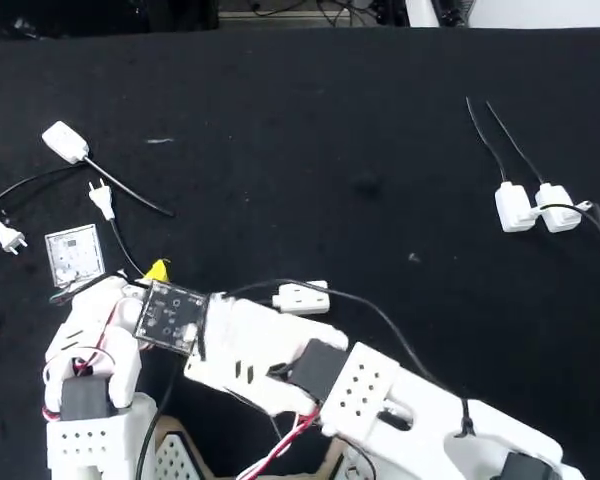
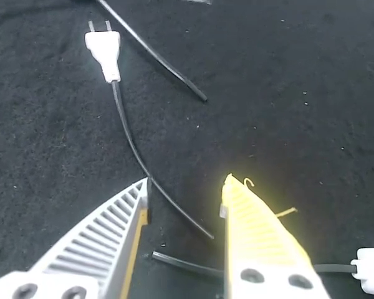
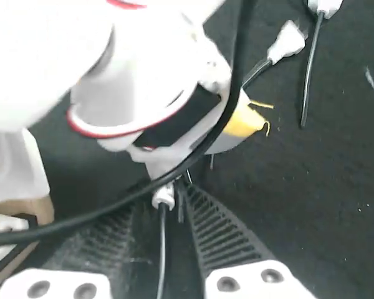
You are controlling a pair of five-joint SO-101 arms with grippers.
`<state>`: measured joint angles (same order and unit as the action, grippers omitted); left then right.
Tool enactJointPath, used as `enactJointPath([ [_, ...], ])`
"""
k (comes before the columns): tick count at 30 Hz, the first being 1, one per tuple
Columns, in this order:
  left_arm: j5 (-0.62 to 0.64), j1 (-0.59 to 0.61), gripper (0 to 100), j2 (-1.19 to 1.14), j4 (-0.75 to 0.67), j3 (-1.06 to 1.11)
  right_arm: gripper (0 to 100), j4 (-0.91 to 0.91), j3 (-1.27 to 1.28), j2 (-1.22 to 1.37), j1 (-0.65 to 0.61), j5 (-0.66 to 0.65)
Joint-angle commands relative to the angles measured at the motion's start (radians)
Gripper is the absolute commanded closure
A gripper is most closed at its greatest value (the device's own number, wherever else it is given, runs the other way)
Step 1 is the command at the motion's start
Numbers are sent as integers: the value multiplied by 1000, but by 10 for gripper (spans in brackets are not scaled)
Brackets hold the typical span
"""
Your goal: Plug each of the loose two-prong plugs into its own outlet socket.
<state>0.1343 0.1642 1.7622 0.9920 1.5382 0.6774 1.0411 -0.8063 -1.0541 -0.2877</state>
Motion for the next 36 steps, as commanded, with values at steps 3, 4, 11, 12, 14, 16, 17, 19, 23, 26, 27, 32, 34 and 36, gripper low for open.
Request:
enactJointPath([
  [3, -14, -8, 801, 6, -6, -7, 988, -32, -10, -50, -28, -20],
  [4, -14, -8, 801, 6, -6, -7, 988, -32, -8, -50, -28, -20],
  [11, -14, 1, 801, 6, -2, -13, 988, -20, 24, -50, 31, -20],
  [12, -14, 2, 801, 6, -2, -13, 988, -20, 31, -50, 48, -20],
  [14, -14, 2, 802, 6, -6, -15, 988, -23, 39, -50, 77, -20],
  [16, -14, 2, 802, 8, -6, -15, 988, -23, 42, -50, 97, -17],
  [17, -14, 2, 802, 8, -6, -15, 988, -23, 42, -50, 104, -15],
  [19, -14, 2, 803, 8, -5, -22, 988, -23, 42, -50, 115, -14],
  [23, -14, -4, 801, 8, -6, -16, 988, -18, 41, -51, 112, 8],
  [26, -14, -7, 801, 8, -6, -15, 988, -23, 27, -54, 114, 86],
  [27, -14, -7, 801, 8, -6, -15, 988, -23, 22, -62, 114, 100],
  [32, -14, -8, 801, 8, -8, -13, 988, -25, 21, -134, 114, 115],
  [34, -14, -8, 801, 6, -8, -13, 988, -18, 24, -154, 112, 115],
  [36, -14, -8, 801, 6, -8, -13, 988, -23, 36, -170, 112, 115],
])
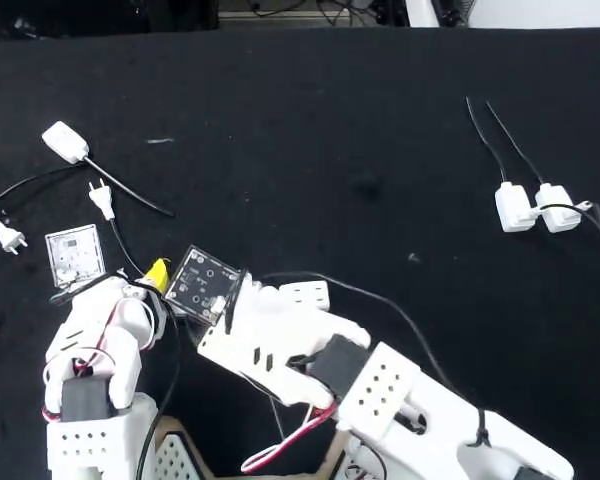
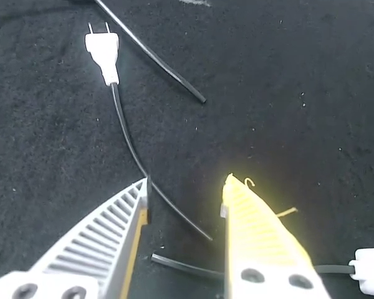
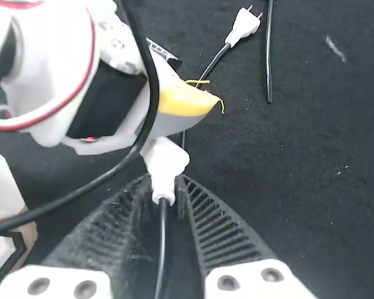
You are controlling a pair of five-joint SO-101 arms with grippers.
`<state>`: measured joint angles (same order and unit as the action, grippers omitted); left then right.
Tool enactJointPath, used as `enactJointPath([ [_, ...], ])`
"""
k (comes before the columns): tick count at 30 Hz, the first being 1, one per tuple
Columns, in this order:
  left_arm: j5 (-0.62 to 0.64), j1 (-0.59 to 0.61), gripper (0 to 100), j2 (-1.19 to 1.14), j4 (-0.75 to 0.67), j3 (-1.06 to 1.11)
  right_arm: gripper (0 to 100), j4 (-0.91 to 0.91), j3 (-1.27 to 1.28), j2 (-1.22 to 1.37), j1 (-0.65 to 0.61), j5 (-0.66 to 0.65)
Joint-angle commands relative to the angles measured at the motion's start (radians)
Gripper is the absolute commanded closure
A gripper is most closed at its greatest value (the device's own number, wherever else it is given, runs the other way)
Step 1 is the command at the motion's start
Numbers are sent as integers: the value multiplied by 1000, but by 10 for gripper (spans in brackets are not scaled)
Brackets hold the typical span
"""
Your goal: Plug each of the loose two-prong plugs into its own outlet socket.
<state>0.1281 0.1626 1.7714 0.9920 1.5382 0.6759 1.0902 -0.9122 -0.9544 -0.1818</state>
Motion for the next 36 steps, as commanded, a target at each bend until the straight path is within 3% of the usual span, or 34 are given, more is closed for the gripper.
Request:
enactJointPath([
  [1, -8, -7, 801, -3, -8, -13, 988, -23, -7, -70, 12, 9],
  [12, -8, -5, 801, -3, -8, -13, 988, -17, 5, -65, -28, 2],
  [20, -8, 5, 805, -3, -8, -22, 988, 32, -30, -64, 216, 9],
  [36, -8, 2, 805, -3, -6, -15, 988, 416, -232, -28, 483, 3],
])
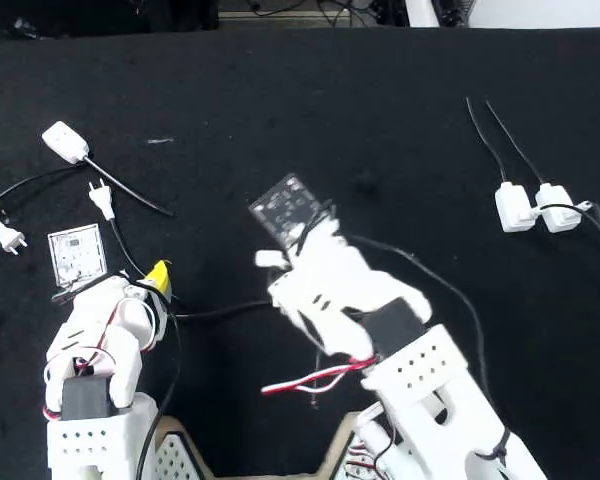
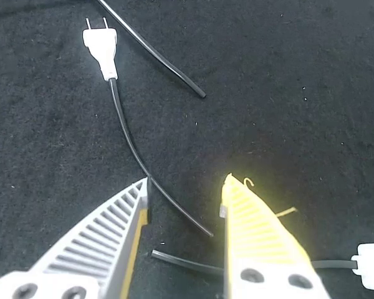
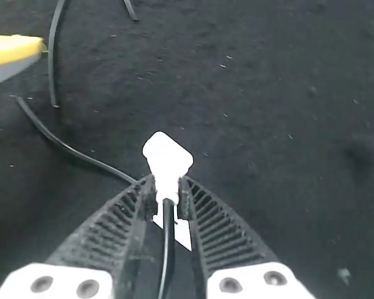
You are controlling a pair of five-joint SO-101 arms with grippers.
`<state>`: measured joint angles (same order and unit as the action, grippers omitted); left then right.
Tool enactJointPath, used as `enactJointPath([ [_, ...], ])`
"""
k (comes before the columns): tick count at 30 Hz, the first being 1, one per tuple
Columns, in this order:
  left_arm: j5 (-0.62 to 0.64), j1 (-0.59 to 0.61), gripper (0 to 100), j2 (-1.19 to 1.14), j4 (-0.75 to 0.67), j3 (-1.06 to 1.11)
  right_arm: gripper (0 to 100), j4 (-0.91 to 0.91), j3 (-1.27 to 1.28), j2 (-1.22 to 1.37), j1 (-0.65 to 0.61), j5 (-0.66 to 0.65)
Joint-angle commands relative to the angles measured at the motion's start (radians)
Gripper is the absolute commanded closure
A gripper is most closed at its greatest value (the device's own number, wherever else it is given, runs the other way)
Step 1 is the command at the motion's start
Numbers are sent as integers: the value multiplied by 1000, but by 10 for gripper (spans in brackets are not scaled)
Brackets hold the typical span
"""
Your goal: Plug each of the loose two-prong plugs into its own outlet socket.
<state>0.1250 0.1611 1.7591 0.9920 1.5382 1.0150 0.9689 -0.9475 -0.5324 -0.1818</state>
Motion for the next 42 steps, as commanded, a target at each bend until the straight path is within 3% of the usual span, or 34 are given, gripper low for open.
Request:
enactJointPath([
  [1, -5, 4, 805, 9, -6, -15, 988, 104, -137, 38, 71, 3],
  [13, -5, 5, 805, 9, 0, -13, 987, 405, -410, 410, 112, -5],
  [17, -5, 5, 805, 9, 2, -13, 988, 470, -394, 438, 112, -157],
  [28, -3, -2, 805, 9, 2, -5, 988, 351, -340, 572, 120, -187],
  [36, -2, -2, 805, 9, 2, -10, 988, 284, -375, 653, 123, -290],
  [42, 0, -2, 805, 9, 2, -12, 988, 325, -467, 653, 216, -293],
])
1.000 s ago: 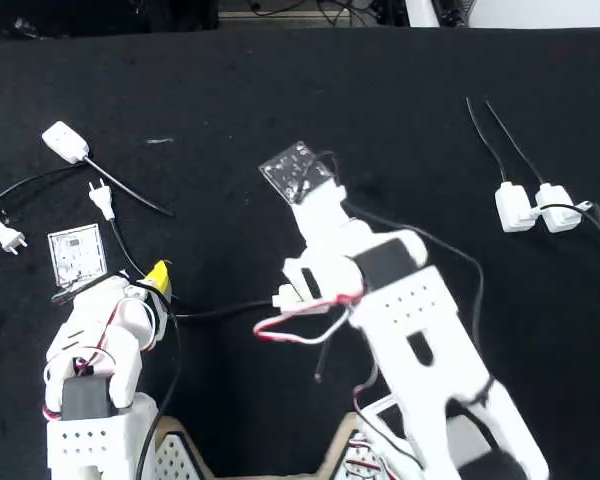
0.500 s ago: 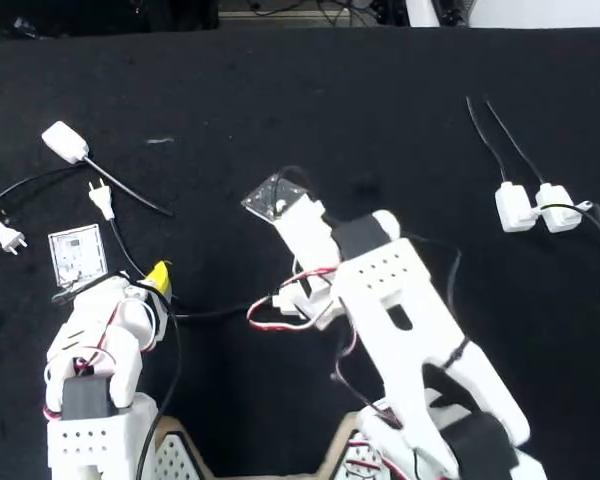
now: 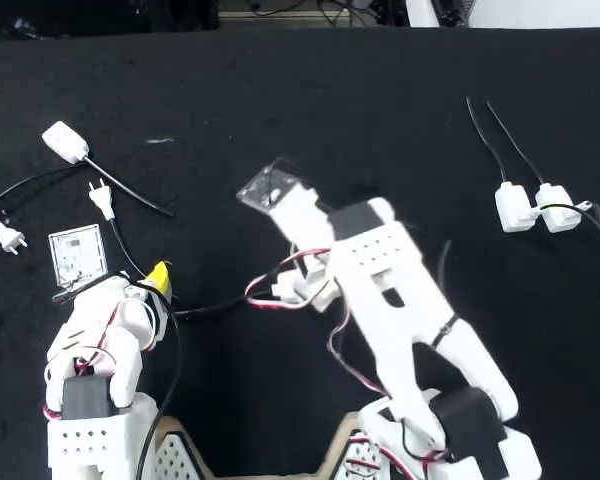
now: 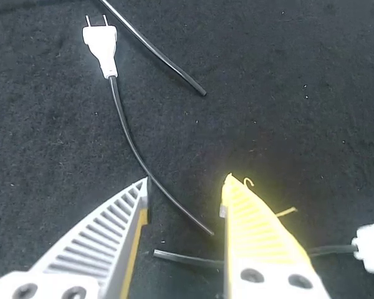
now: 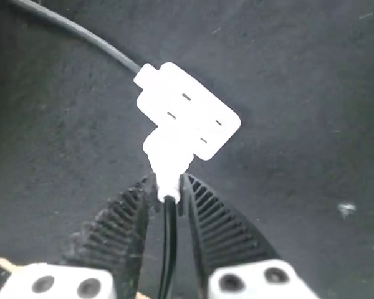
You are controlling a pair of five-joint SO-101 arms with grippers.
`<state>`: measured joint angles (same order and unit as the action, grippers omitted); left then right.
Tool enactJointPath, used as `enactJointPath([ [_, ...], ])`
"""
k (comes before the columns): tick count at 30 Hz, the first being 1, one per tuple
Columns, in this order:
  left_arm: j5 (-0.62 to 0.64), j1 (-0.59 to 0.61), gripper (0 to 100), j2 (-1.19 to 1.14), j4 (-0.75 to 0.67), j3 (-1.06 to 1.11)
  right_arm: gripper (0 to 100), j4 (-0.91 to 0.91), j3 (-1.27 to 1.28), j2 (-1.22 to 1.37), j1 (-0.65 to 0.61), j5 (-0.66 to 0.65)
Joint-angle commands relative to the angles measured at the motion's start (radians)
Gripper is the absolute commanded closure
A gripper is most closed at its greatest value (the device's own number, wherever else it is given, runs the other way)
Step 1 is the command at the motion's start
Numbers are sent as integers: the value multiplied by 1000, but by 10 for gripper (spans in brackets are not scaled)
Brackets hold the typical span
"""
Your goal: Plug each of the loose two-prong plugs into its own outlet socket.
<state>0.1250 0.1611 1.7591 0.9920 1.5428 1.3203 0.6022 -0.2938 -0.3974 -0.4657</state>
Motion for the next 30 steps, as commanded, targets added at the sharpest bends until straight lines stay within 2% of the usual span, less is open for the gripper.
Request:
enactJointPath([
  [1, 0, -2, 805, 9, 2, -16, 988, 18, -108, -1, 106, -11],
  [6, 2, -4, 805, 9, 2, -16, 988, 12, -113, 1, 173, -11],
  [12, 2, -4, 805, 9, -2, -21, 988, 12, -110, 1, 175, -3],
  [17, -8, 5, 801, 0, 0, -124, 988, 17, -90, -5, 176, -2],
  [21, -63, 2, 801, -8, 6, -165, 988, 14, -48, -8, 176, 60],
  [26, -130, -4, 801, -149, 26, -232, 988, -75, 22, -10, 175, 74],
  [30, -206, -10, 801, -384, 20, -328, 988, -103, 39, -10, 175, 80],
])
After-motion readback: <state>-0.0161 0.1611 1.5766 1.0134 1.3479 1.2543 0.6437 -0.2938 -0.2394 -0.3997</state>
